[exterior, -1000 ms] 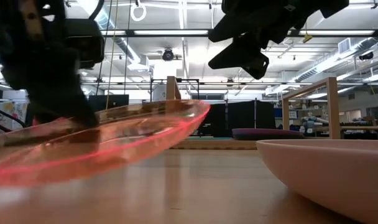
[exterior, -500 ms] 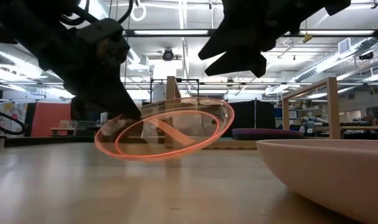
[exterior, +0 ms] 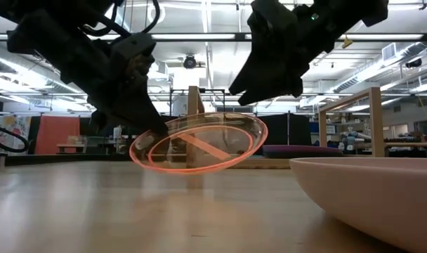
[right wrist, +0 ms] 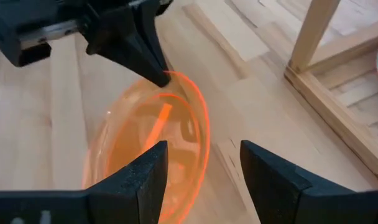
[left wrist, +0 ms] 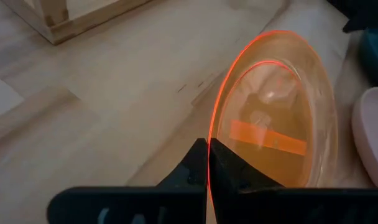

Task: Place and stack plates onto a shelf
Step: Stack the small orange plate on top of the small blue plate on the shelf

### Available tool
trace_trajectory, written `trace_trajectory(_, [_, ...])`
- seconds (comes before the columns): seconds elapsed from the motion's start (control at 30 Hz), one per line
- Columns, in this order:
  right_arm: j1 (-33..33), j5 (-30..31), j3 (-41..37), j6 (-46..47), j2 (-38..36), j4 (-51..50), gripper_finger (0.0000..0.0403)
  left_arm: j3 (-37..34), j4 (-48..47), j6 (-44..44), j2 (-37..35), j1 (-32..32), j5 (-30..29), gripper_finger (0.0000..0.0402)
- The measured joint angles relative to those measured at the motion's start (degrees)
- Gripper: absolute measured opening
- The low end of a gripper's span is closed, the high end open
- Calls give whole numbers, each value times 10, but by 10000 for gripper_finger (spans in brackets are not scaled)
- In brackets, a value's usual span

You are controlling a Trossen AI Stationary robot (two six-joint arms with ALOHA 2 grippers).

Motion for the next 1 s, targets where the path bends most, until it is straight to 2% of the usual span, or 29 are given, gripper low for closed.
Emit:
trace_trajectory(0.27, [0,-2,0,2,2,-16,206,0,2,0,0,2,0,5])
trace_trajectory(0.6, [0,-32,0,13,2,-42,206,0,8,0,0,2,-11,5])
trace_trajectory(1.0, [0,-38,0,17,2,-42,202,1,47,12,0,2,-22,7])
